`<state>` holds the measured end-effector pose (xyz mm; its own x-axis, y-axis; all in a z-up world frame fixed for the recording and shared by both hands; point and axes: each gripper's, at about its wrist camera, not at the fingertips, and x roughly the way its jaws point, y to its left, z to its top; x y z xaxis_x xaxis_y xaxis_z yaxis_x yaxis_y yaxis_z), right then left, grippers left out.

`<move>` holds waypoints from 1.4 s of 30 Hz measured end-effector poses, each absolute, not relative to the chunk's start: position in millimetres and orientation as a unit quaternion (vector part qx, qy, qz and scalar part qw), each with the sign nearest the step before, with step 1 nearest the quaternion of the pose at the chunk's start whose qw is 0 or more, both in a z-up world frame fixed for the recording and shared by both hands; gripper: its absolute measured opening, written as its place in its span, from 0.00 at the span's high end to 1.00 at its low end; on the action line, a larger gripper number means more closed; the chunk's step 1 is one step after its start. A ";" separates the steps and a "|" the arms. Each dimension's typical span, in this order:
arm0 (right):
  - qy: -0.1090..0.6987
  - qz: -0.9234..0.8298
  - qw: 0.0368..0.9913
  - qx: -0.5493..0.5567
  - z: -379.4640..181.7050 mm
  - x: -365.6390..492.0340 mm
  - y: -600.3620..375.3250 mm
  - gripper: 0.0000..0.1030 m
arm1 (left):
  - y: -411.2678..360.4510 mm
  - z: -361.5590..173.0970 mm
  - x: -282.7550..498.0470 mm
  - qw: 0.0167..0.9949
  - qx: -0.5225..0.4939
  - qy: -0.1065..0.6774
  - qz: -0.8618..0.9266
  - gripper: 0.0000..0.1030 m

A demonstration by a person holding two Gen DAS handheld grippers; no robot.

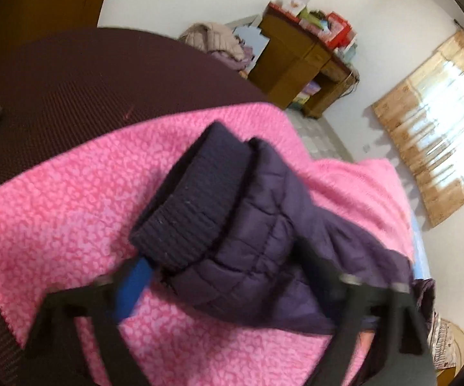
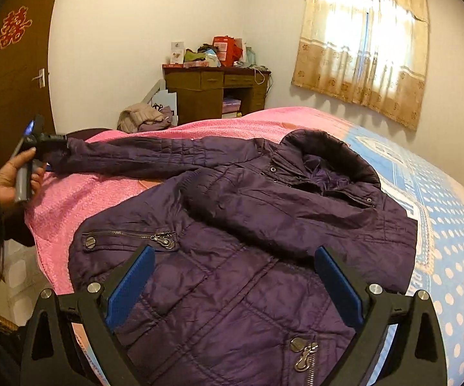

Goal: Fold large clothes
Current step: 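Grasp the knit cuff of the other sleeve with the left tool, then carry the held sleeve across the jacket body toward the right tool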

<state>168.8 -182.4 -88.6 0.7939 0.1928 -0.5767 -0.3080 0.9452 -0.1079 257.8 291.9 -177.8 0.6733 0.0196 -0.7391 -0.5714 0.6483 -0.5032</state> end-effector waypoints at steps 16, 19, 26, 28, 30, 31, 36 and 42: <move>0.263 0.070 0.960 0.065 -83.8 155.7 -262.4 0.03 | 242.6 -24.2 295.8 0.938 -0.254 0.219 0.088 0.76; 0.253 0.043 0.963 0.083 -80.1 150.5 -279.3 0.03 | 202.2 17.6 305.3 0.956 -0.218 0.190 0.043 0.76; 0.234 0.008 0.965 0.116 -77.1 129.8 -316.1 0.03 | 58.9 85.4 311.5 0.980 -0.113 0.139 -0.092 0.77; 0.237 0.003 0.964 0.123 -80.7 125.1 -324.6 0.03 | 7.5 87.9 306.7 0.979 -0.078 0.133 -0.136 0.77; 0.239 -0.004 0.962 0.130 -85.6 120.3 -333.4 0.03 | -51.9 76.9 304.2 0.973 -0.032 0.139 -0.180 0.77; 0.241 -0.009 0.961 0.134 -88.2 117.8 -336.7 0.03 | -73.5 71.0 303.1 0.970 -0.016 0.143 -0.194 0.76; 0.262 -0.033 0.953 0.147 -103.0 107.1 -355.3 0.03 | -179.7 10.5 292.7 0.940 0.046 0.210 -0.265 0.36; 0.281 -0.055 0.945 0.155 -114.4 103.6 -376.0 0.03 | -198.1 -7.5 260.7 0.925 0.079 0.212 -0.304 0.15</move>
<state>103.6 -376.0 -114.4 0.8357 -0.0172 -0.5489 0.1918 0.9457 0.2623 260.7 -198.1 -7.5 0.7252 -0.5288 -0.4410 0.5956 0.8031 0.0164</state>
